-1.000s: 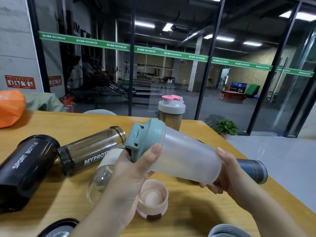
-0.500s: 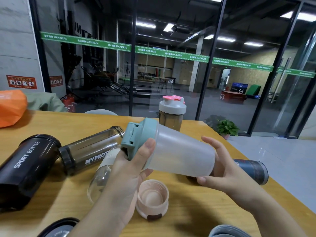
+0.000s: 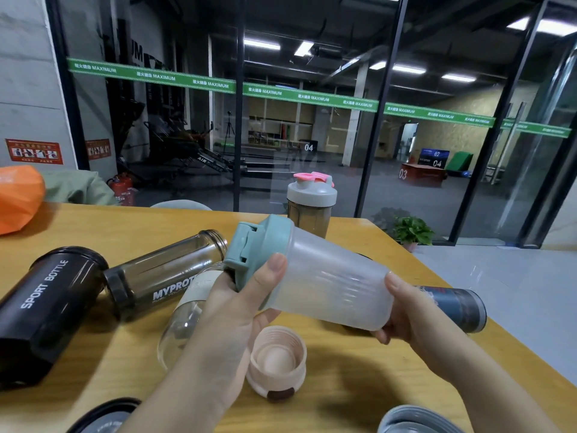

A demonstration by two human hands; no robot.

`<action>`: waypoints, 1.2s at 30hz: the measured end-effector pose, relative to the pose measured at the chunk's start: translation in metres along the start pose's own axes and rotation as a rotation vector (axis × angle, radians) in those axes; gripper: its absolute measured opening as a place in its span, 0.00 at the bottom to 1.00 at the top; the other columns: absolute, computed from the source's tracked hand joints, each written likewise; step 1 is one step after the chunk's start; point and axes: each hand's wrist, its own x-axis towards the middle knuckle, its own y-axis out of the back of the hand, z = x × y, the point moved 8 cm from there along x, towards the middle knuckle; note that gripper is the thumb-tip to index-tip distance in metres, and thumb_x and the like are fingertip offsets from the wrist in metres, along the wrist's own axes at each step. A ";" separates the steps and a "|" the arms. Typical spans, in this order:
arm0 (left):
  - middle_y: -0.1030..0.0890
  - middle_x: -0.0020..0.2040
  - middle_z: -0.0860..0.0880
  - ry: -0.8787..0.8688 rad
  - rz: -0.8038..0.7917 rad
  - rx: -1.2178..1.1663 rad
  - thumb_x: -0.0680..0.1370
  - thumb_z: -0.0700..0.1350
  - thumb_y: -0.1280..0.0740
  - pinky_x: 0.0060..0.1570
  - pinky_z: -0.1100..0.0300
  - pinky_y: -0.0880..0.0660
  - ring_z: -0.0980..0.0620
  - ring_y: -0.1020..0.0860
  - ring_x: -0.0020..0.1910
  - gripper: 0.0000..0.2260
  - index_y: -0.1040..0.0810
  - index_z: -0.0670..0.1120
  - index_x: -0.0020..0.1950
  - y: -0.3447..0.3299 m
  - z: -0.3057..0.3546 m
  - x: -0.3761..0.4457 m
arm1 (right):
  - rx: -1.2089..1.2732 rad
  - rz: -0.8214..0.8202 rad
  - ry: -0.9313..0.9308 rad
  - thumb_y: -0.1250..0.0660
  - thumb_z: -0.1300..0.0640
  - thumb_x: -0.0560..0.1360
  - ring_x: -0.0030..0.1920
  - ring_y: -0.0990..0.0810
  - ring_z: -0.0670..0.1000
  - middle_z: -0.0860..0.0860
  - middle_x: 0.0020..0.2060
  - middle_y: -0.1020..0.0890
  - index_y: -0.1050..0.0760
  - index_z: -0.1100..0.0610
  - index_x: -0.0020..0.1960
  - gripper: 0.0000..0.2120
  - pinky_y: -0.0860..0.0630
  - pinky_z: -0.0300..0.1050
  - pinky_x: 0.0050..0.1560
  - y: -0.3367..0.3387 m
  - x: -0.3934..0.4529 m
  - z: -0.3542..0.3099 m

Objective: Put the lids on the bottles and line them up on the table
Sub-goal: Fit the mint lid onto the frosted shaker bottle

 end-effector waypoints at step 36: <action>0.18 0.58 0.44 0.042 -0.057 -0.104 0.58 0.54 0.21 0.58 0.48 0.27 0.47 0.19 0.56 0.35 0.22 0.44 0.62 0.004 -0.005 0.004 | -0.128 -0.101 0.324 0.27 0.47 0.59 0.45 0.18 0.49 0.54 0.48 0.17 0.20 0.43 0.54 0.23 0.21 0.41 0.39 -0.007 -0.017 -0.033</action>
